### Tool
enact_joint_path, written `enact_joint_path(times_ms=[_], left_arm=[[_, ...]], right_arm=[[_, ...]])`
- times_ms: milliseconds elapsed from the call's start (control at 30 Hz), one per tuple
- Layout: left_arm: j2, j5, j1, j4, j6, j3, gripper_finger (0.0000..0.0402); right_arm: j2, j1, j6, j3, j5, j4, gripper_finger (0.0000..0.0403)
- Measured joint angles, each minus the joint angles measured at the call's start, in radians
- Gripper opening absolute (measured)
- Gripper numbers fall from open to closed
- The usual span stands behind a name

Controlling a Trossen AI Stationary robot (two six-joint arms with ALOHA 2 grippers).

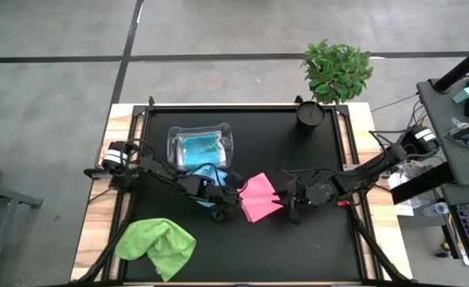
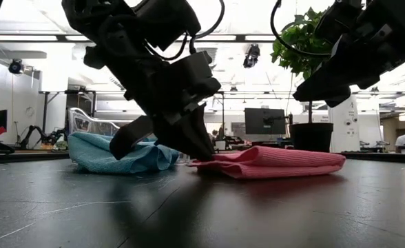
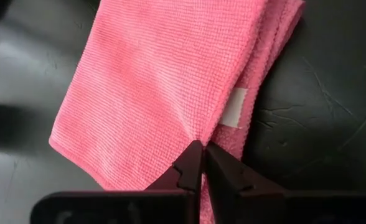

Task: Fold microfiber towels
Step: Fold the pink microfiber cloth, then put the pink microfiber cloth into the transparent bin

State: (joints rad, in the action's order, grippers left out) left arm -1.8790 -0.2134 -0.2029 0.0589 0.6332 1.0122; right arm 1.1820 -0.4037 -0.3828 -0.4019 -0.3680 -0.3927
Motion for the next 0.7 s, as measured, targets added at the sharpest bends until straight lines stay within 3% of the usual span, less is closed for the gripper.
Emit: enact_joint_path(times_ms=[200, 333, 500, 700], left_arm=[[0.011, 0.000, -0.010, -0.060, 0.000, 0.005, 0.0055], [0.036, -0.001, -0.016, -0.076, -0.046, 0.006, 0.0104], [0.083, -0.022, -0.029, -0.107, -0.052, 0.006, 0.0140], [0.103, -0.053, -0.033, -0.113, -0.148, 0.006, 0.0144]], right_arm=[[0.000, 0.045, -0.278, 0.000, 0.007, 0.026, 0.0121], [0.000, 0.075, -0.477, 0.000, 0.073, 0.097, 0.0128], [0.000, 0.095, -0.570, -0.001, 0.088, 0.138, 0.0161], [0.000, 0.111, -0.658, -0.002, 0.090, 0.183, 0.0212]])
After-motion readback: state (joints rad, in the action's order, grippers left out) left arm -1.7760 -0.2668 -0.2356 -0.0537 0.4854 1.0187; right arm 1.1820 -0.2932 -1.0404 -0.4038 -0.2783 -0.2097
